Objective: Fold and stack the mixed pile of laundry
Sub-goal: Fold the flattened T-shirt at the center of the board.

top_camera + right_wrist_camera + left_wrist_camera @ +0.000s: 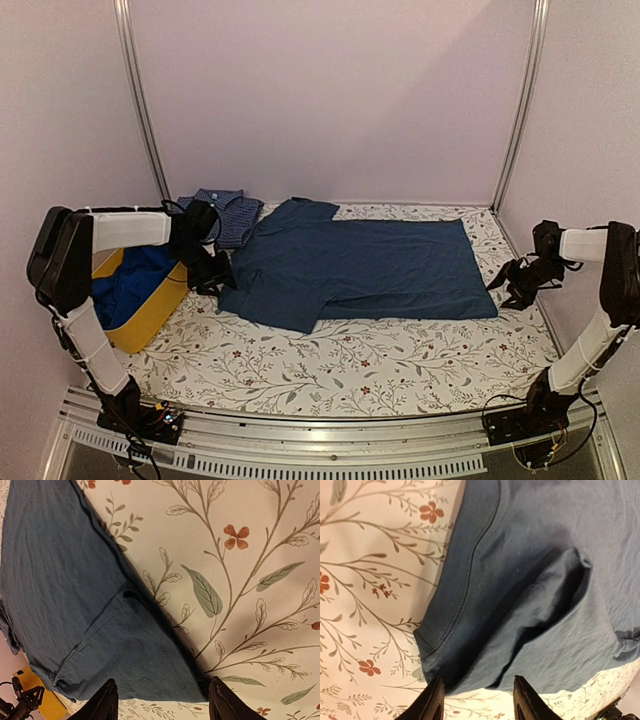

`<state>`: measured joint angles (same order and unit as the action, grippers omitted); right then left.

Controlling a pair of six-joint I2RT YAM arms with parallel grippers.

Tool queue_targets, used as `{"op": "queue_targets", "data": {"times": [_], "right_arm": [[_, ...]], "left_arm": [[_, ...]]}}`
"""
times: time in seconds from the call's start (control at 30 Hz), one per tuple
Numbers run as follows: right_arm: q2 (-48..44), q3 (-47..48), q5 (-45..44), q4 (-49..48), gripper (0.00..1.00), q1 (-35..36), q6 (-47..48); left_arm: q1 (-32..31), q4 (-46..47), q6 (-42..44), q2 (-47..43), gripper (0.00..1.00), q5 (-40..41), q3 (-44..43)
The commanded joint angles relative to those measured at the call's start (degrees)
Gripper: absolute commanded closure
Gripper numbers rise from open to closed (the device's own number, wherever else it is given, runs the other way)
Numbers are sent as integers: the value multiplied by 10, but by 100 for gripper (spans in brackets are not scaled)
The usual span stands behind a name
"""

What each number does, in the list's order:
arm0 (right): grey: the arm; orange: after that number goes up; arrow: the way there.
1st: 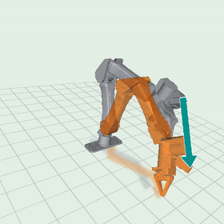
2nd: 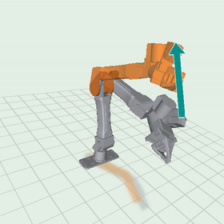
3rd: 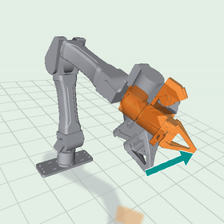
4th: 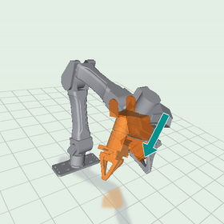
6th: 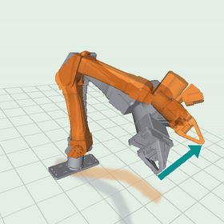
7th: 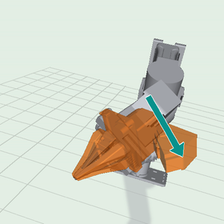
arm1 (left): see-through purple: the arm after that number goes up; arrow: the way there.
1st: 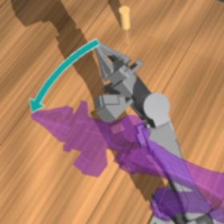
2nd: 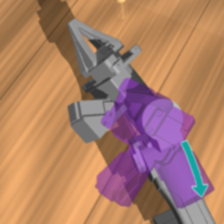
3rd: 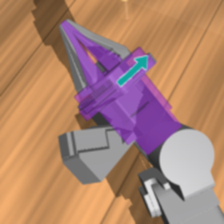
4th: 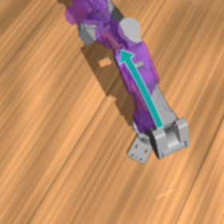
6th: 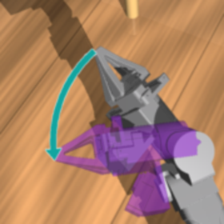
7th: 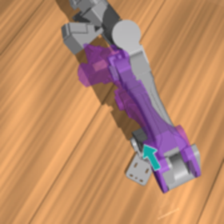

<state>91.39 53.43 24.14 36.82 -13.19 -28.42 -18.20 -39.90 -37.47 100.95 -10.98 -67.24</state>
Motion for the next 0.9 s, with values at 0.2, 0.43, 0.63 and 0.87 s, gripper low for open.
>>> {"op": "queue_targets", "data": {"times": [0.2,0.43,0.63,0.87], "right_arm": [[68,-34,25,-46,44,0,57],[90,-49,37,-35,100,0,64],[33,-76,12,0,100,-1,56],[-21,-37,45,10,47,-1,108]], "left_arm": [[4,85,12,21,55,-25,68],[4,59,-1,4,87,-16,82],[3,37,-10,-41,100,-17,121],[1,52,61,-100,35,-17,81]]}}
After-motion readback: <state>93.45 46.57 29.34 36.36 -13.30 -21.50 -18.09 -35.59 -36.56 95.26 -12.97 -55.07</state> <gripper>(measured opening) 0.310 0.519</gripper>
